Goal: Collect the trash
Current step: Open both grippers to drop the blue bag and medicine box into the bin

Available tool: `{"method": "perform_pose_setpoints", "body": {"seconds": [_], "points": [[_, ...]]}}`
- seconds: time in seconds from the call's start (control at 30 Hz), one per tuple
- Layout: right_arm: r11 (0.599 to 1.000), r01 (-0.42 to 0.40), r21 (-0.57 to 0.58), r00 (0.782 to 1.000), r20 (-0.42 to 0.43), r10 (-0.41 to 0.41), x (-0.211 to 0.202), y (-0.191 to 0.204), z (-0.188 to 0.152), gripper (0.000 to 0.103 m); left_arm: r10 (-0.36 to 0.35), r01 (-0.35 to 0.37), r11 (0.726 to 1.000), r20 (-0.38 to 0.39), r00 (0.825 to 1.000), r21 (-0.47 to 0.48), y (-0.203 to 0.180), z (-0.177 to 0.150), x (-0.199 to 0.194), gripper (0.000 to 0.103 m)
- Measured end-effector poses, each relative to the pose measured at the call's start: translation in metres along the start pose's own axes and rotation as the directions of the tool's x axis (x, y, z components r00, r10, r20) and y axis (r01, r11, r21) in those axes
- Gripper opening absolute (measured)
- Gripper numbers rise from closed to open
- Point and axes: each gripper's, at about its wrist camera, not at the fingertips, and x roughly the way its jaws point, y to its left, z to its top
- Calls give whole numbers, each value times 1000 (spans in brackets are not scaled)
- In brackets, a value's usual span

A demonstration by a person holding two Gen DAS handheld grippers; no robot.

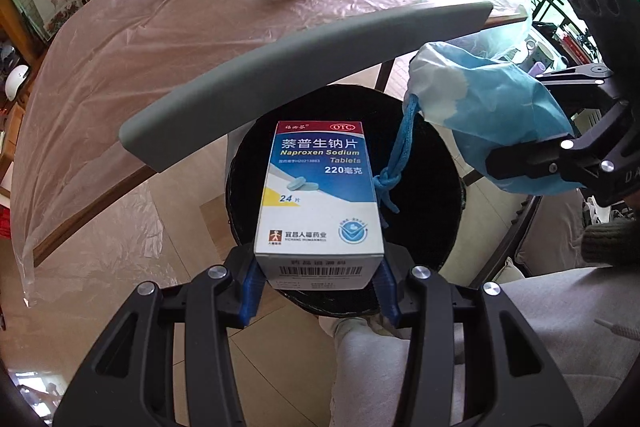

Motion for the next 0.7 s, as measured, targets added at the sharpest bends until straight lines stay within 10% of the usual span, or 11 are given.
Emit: {"method": "perform_pose_setpoints", "body": {"seconds": [0.7], "points": [[998, 49, 28, 997, -57, -47, 43, -10, 15, 62, 15, -14, 1000, -84, 996, 12, 9, 1, 45, 47]]}}
